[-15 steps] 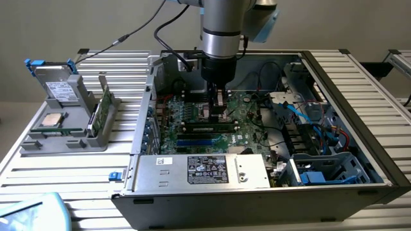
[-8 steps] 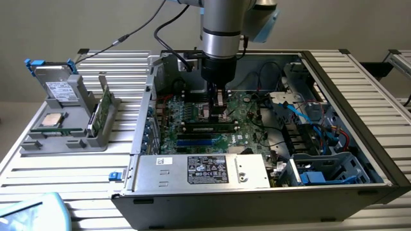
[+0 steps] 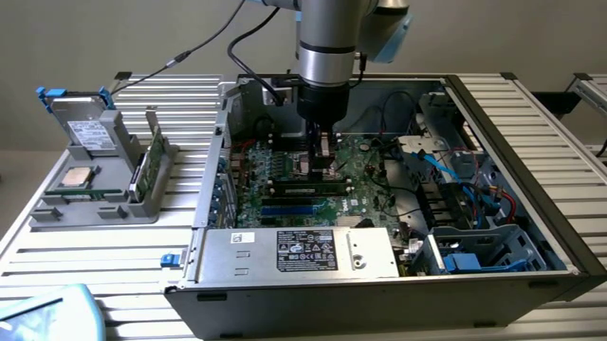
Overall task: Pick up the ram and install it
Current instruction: 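Press down the ram until it locks into place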
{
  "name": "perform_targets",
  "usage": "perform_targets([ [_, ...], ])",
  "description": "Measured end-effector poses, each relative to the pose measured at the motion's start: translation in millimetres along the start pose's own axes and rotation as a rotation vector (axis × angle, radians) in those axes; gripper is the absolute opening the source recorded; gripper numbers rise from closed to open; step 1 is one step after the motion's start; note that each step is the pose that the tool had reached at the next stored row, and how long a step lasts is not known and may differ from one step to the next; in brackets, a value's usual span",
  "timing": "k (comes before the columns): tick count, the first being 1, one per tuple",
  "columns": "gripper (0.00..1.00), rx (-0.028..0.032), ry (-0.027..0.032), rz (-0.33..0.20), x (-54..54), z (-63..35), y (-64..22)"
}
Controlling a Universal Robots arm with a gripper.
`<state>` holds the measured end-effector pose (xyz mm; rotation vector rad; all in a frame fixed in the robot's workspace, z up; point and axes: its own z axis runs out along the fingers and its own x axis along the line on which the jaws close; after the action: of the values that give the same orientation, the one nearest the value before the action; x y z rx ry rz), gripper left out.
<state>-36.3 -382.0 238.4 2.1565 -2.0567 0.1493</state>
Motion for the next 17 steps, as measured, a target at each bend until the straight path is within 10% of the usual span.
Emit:
perform_targets([
  [17, 0.10, -0.0507, -0.0128, 0.277, 0.0, 0.0, 0.0],
])
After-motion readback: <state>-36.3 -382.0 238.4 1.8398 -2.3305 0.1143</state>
